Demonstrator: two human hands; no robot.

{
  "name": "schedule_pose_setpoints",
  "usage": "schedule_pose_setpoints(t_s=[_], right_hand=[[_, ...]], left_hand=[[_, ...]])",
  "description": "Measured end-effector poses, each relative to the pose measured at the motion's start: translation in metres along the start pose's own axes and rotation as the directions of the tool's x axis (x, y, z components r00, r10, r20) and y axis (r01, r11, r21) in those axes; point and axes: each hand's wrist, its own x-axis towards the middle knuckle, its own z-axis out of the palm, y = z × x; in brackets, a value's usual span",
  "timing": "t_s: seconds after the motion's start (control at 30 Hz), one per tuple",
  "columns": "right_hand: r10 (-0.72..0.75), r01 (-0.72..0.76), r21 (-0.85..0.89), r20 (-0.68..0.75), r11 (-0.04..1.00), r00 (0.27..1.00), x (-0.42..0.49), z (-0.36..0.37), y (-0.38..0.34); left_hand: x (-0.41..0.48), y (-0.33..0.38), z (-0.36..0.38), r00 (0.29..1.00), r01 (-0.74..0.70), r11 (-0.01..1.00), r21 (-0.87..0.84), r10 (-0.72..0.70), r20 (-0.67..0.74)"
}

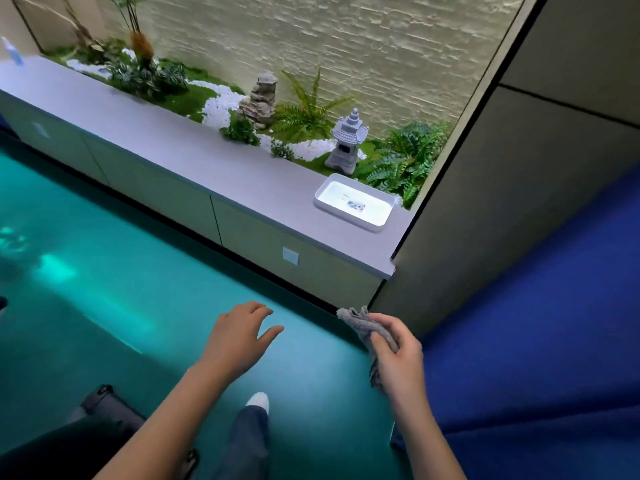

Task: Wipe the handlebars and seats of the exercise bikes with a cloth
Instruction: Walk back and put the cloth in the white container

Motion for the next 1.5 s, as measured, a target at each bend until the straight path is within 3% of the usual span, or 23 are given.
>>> schedule_pose_setpoints(t_s=[0.3,0.6,1.0,1.13,1.37,1.5], right_hand=[[-0.048,0.048,-0.002,0.005,0.999,0.999,0.129,0.112,-0.044],[-0.036,0.039,0.026,-0.102,0.999,0.994,0.235,0.143,-0.065],[0.064,-0.042,0.150,-0.145,0.988,0.987,0.409,0.124,-0.084],[-0.010,0.034,0.148,-0.160,0.988,0.987,0.452,0.120,-0.097],[-0.089,0.107,0.119,-0.146,0.987,0.985,0.517,0.135,-0.115],[-0.091,0.110,0.112,-0.155,0.988,0.984,0.553,0.156,-0.118]], left_hand=[[0.159,-0.065,-0.058,0.997,-0.019,1.000,-0.019,0.018,-0.079],[0.274,-0.069,-0.080,0.996,-0.082,0.996,-0.041,0.080,-0.039],[0.457,0.012,-0.105,0.983,-0.182,0.979,-0.087,0.180,-0.036],[0.502,0.040,-0.110,0.976,-0.220,0.958,-0.187,0.216,-0.040],[0.565,0.079,-0.111,0.973,-0.166,0.788,-0.593,0.228,0.031],[0.604,0.095,-0.116,0.948,0.056,0.566,-0.823,0.228,0.221]])
